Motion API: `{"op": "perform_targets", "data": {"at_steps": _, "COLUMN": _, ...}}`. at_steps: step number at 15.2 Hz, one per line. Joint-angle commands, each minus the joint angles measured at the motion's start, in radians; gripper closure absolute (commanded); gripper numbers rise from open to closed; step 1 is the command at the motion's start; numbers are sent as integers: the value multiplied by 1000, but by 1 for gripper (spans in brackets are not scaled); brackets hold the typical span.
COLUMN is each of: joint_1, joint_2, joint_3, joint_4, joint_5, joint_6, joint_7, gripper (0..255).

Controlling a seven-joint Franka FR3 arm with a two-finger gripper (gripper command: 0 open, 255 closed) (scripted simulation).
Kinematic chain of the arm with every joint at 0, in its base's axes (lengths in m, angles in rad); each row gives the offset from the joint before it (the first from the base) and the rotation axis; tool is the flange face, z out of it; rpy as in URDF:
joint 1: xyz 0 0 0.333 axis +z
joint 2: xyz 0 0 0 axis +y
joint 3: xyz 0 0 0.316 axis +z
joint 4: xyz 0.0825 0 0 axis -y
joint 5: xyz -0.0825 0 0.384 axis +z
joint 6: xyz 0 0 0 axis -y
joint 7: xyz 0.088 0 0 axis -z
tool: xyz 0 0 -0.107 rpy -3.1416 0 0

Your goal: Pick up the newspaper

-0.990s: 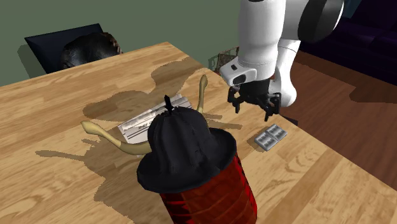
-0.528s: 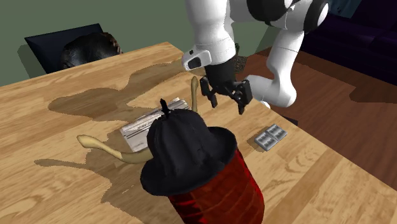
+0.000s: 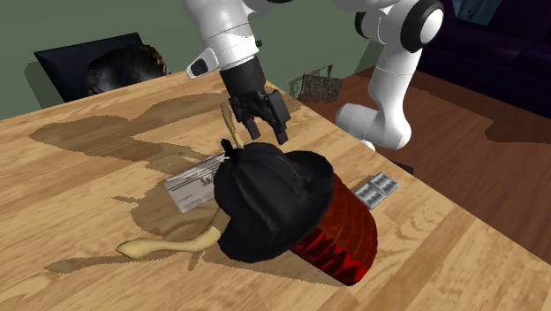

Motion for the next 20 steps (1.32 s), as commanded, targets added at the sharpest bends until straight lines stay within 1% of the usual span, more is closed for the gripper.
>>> {"op": "perform_targets", "data": {"at_steps": 1, "joint_1": -17, "joint_2": 82, "joint_3": -53, "joint_4": 89, "joint_5": 63, "joint_6": -37, "joint_7": -27, "gripper": 0}}
{"op": "perform_targets", "data": {"at_steps": 3, "joint_1": -46, "joint_2": 167, "joint_3": -106, "joint_4": 179, "joint_5": 134, "joint_6": -83, "joint_7": -56, "gripper": 0}}
{"op": "perform_targets", "data": {"at_steps": 5, "joint_1": -87, "joint_2": 259, "joint_3": -154, "joint_4": 274, "joint_5": 216, "joint_6": -137, "joint_7": -82, "gripper": 0}}
{"op": "perform_targets", "data": {"at_steps": 8, "joint_1": -181, "joint_2": 411, "joint_3": -207, "joint_4": 432, "joint_5": 359, "joint_6": -232, "joint_7": -107, "gripper": 0}}
{"op": "perform_targets", "data": {"at_steps": 9, "joint_1": -190, "joint_2": 418, "joint_3": -205, "joint_4": 440, "joint_5": 366, "joint_6": -237, "joint_7": -107, "gripper": 0}}
{"op": "perform_targets", "data": {"at_steps": 16, "joint_1": -154, "joint_2": 370, "joint_3": -198, "joint_4": 284, "joint_5": 316, "joint_6": -125, "joint_7": -151, "gripper": 0}}
{"op": "perform_targets", "data": {"at_steps": 18, "joint_1": -154, "joint_2": 370, "joint_3": -198, "joint_4": 284, "joint_5": 316, "joint_6": -125, "joint_7": -151, "gripper": 0}}
{"op": "perform_targets", "data": {"at_steps": 19, "joint_1": -152, "joint_2": 367, "joint_3": -197, "joint_4": 278, "joint_5": 314, "joint_6": -121, "joint_7": -150, "gripper": 255}}
{"op": "perform_targets", "data": {"at_steps": 20, "joint_1": -153, "joint_2": 368, "joint_3": -198, "joint_4": 280, "joint_5": 315, "joint_6": -122, "joint_7": -152, "gripper": 255}}
